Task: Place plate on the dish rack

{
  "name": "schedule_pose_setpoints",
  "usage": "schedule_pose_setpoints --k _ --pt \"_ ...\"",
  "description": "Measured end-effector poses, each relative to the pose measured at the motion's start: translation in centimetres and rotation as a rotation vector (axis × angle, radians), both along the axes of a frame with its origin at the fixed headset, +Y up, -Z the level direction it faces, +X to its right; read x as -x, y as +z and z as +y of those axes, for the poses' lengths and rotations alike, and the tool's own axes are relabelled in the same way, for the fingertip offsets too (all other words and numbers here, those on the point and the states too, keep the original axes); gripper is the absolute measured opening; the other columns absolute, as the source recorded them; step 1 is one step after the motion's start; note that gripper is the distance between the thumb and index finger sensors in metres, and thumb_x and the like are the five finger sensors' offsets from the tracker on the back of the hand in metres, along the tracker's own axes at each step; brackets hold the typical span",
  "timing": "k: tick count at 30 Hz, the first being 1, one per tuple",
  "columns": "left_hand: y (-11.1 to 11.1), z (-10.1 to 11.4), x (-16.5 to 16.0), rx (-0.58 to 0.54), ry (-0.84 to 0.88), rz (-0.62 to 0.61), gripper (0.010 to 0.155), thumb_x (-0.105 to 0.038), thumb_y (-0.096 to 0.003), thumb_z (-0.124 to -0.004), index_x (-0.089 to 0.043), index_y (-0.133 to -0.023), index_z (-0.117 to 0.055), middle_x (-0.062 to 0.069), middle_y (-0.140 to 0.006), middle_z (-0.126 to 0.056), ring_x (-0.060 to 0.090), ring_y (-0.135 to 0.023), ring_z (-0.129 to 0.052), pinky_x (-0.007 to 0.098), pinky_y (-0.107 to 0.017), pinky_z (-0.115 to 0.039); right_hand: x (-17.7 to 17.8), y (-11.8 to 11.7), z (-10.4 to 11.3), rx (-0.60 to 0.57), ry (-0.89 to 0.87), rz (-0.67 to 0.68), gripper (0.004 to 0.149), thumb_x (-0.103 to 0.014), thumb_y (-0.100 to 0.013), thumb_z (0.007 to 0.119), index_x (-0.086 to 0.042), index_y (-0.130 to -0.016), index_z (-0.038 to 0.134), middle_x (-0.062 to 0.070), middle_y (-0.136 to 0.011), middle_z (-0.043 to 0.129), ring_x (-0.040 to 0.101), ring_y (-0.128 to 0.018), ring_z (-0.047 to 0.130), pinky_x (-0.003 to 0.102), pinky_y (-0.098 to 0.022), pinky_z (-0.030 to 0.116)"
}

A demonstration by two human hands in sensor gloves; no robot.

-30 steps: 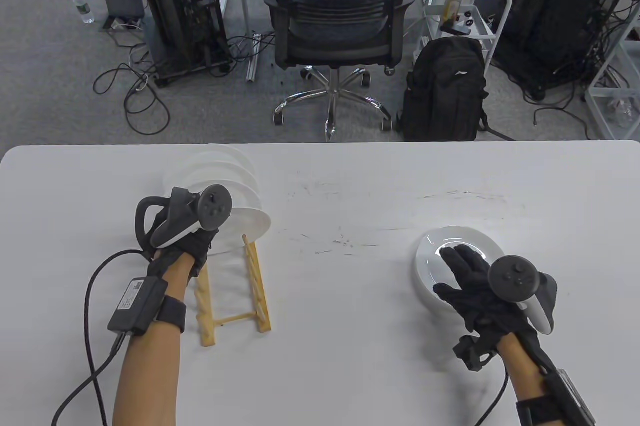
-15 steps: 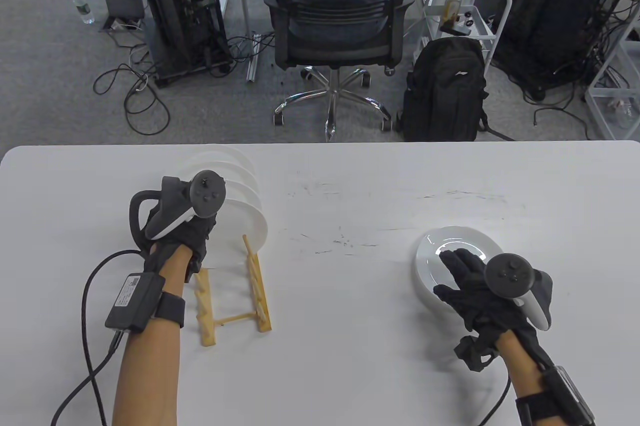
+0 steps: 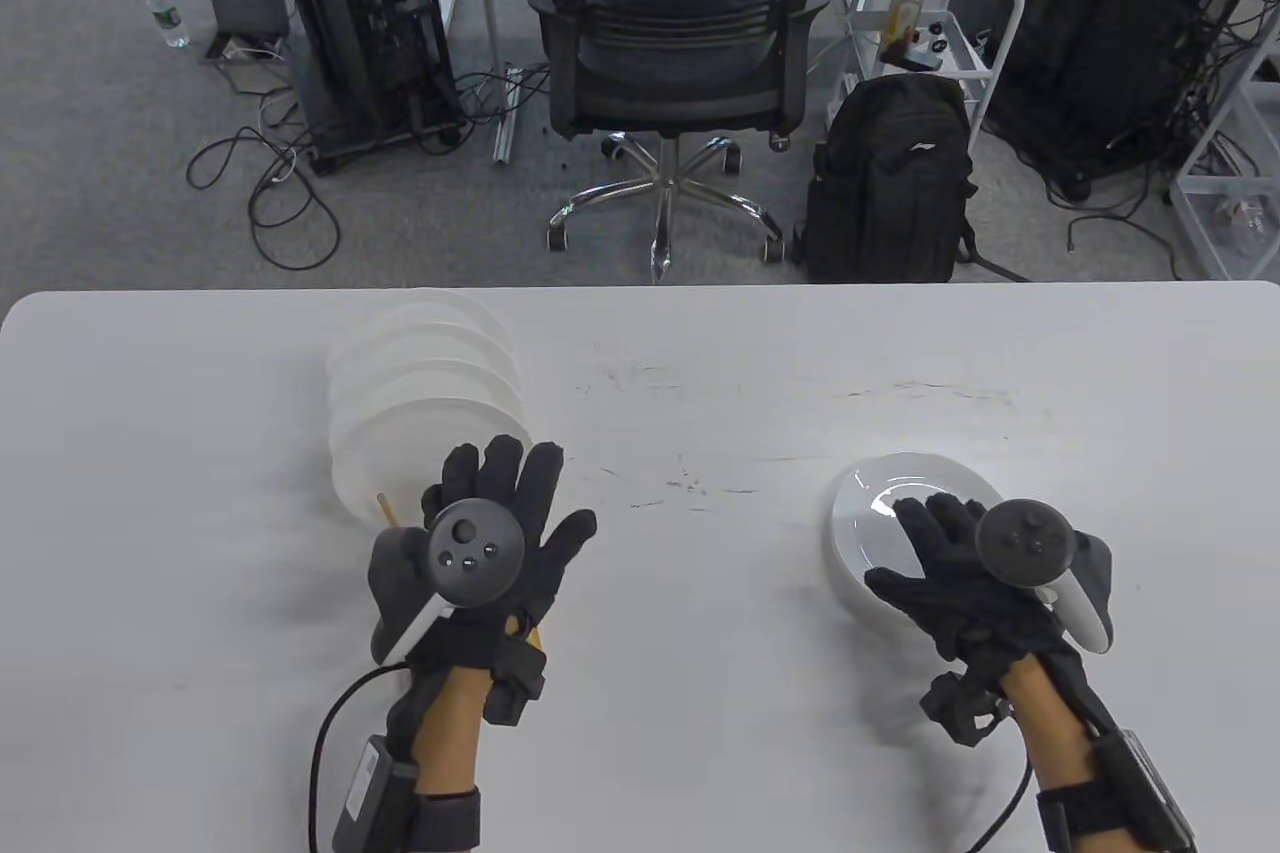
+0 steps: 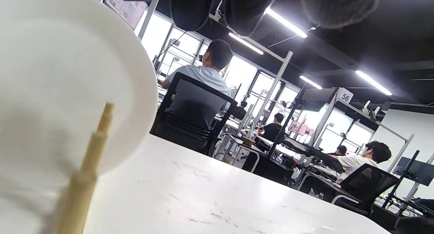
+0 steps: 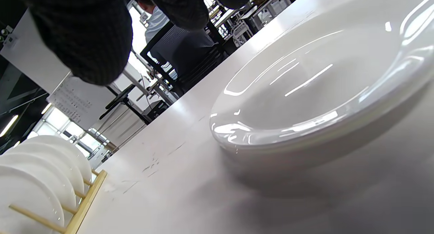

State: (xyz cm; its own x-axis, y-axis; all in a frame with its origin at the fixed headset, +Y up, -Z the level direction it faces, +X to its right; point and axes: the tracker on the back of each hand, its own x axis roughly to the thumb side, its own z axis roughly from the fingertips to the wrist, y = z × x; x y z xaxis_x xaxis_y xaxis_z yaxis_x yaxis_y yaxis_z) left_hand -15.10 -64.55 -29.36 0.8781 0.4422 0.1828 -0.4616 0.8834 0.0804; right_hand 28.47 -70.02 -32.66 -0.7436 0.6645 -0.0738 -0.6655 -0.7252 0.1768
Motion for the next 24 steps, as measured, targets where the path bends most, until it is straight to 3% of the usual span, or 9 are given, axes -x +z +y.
schedule_pose_setpoints --k 3,5,7,10,13,15,20,22,24 --pt "0.0 -1.2 -0.4 -0.01 -0.068 -0.01 0.074 -0.059 -0.0515 -0.065 -0.023 -0.115 -0.051 0.019 -0.12 -0.043 0.06 -0.108 -0.035 0.073 -0.072 -0.036 -1.9 -0.5 -0.6 0.027 0.058 -0.127 0.084 -0.039 -0.045 0.084 -0.01 -0.11 0.039 0.021 -0.115 0.01 0.055 -0.1 0.001 0.074 -0.07 0.008" --pt "0.3 -1.5 -0.4 -0.022 -0.109 -0.011 0.074 -0.059 -0.0513 -0.064 -0.024 -0.115 -0.051 0.018 -0.12 -0.044 0.06 -0.108 -0.035 0.073 -0.073 -0.037 -3.8 -1.0 -2.0 0.055 0.158 -0.27 0.084 -0.037 -0.045 0.085 -0.012 -0.11 0.037 0.022 -0.114 0.014 0.056 -0.101 0.011 0.071 -0.073 0.022" --pt "0.5 -1.7 -0.4 -0.02 -0.096 -0.024 0.073 -0.059 -0.0512 -0.065 -0.024 -0.114 -0.052 0.018 -0.12 -0.045 0.06 -0.108 -0.036 0.073 -0.072 -0.037 -5.1 -1.2 -3.1 0.103 0.304 -0.404 0.087 -0.041 -0.045 0.084 -0.009 -0.11 0.036 0.024 -0.112 0.027 0.058 -0.097 0.041 0.066 -0.069 0.047" --pt "0.7 -1.8 -0.2 -0.007 -0.072 -0.035 0.073 -0.059 -0.0514 -0.064 -0.024 -0.115 -0.052 0.018 -0.12 -0.044 0.06 -0.108 -0.035 0.073 -0.073 -0.036 -6.3 -1.3 -5.1 0.244 0.449 -0.511 0.093 -0.051 -0.043 0.081 0.001 -0.106 0.036 0.027 -0.101 0.056 0.045 -0.069 0.083 0.053 -0.05 0.075" --pt "0.6 -1.9 -0.1 0.004 -0.08 -0.036 0.073 -0.058 -0.0514 -0.064 -0.024 -0.115 -0.052 0.018 -0.12 -0.044 0.06 -0.108 -0.035 0.073 -0.073 -0.036 -7.0 -1.6 -5.9 0.28 0.416 -0.557 0.085 -0.05 -0.042 0.081 0.005 -0.1 0.054 0.013 -0.078 0.08 0.023 -0.041 0.097 0.039 -0.03 0.087" --pt "0.5 -2.1 0.0 0.008 -0.074 -0.04 0.073 -0.058 -0.0514 -0.065 -0.024 -0.114 -0.052 0.018 -0.12 -0.045 0.06 -0.108 -0.035 0.073 -0.072 -0.037 -7.3 -1.6 -6.2 0.287 0.324 -0.592 0.079 -0.043 -0.044 0.081 0.005 -0.1 0.052 0.007 -0.069 0.084 0.019 -0.034 0.101 0.035 -0.023 0.091" --pt "0.5 -2.1 0.1 0.019 -0.068 -0.045 0.073 -0.058 -0.0514 -0.065 -0.023 -0.114 -0.052 0.018 -0.12 -0.044 0.06 -0.108 -0.035 0.073 -0.072 -0.036 -8.9 -0.9 -5.3 0.213 0.215 -0.704 0.058 -0.028 -0.046 0.081 0.002 -0.092 0.066 0.009 -0.068 0.096 0.022 -0.03 0.11 0.031 -0.015 0.096" --pt "0.7 -2.2 0.3 0.016 -0.056 -0.041 0.073 -0.058 -0.0515 -0.064 -0.024 -0.114 -0.052 0.018 -0.12 -0.044 0.06 -0.108 -0.034 0.072 -0.072 -0.036 -9.8 -0.5 -3.9 0.163 0.163 -0.748 0.052 -0.025 -0.047 0.081 -0.001 -0.091 0.067 0.019 -0.076 0.095 0.026 -0.033 0.111 0.033 -0.015 0.096" --pt "0.7 -2.2 0.3 0.02 -0.055 -0.046 0.073 -0.058 -0.0516 -0.064 -0.023 -0.114 -0.053 0.019 -0.12 -0.044 0.06 -0.107 -0.033 0.073 -0.072 -0.036 -10.1 -0.1 -2.2 0.177 0.164 -0.726 0.05 -0.025 -0.047 0.08 -0.004 -0.091 0.068 0.02 -0.076 0.095 0.028 -0.036 0.111 0.034 -0.018 0.097"
